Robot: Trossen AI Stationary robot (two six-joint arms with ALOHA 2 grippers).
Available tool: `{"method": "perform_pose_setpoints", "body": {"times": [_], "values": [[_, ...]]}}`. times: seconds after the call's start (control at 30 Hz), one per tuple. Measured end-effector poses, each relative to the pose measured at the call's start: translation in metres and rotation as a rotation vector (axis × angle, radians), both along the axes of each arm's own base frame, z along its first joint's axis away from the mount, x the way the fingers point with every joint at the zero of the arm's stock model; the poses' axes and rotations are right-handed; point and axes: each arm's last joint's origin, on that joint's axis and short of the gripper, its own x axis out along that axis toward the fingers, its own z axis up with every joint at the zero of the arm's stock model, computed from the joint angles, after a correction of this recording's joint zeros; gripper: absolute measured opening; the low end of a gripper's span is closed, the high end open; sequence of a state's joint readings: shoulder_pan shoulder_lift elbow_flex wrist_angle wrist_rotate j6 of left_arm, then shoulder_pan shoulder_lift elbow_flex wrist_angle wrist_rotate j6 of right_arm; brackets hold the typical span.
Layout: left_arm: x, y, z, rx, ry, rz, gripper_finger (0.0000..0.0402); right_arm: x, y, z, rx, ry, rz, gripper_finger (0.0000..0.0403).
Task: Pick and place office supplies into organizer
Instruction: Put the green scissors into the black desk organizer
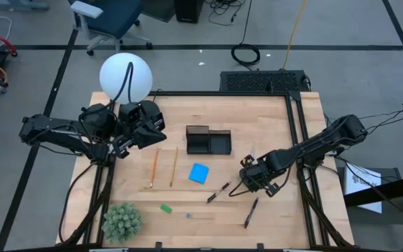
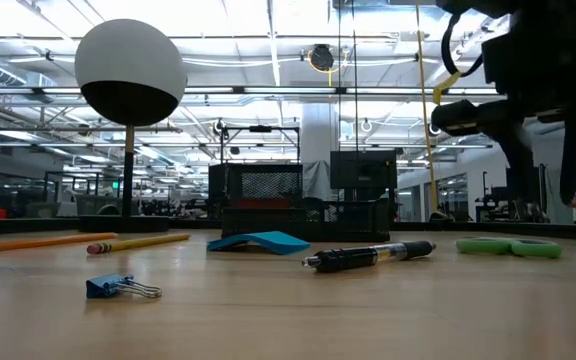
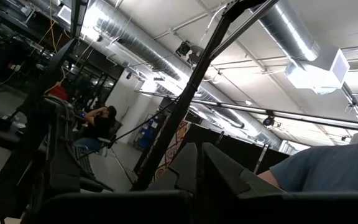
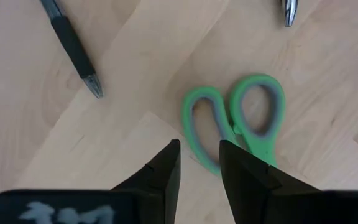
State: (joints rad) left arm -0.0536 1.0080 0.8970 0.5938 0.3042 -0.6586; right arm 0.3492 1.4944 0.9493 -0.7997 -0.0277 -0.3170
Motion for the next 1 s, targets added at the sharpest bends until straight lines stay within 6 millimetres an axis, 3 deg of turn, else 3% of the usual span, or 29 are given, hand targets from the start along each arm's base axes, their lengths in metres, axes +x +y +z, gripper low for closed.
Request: {"method": "perform_pose_setpoints", "body": {"times": [0.27,0.77,1.0], "values": [[0.000,0.000,0.000,0.000,0.000,0.000,0.0021,0.006,0.002,-0.011,0.001,-0.007,0.012,0.0104],[0.000,0.000,0.000,0.000,0.000,0.000,0.0021,-0.009,-0.002,-0.042,0.025,-0.003,-0.013,0.0105],[0.000,0.000,0.000,0.000,0.000,0.000,0.0021,-0.012,-0.003,-0.045,0.042,0.012,-0.008,0.0105]]}}
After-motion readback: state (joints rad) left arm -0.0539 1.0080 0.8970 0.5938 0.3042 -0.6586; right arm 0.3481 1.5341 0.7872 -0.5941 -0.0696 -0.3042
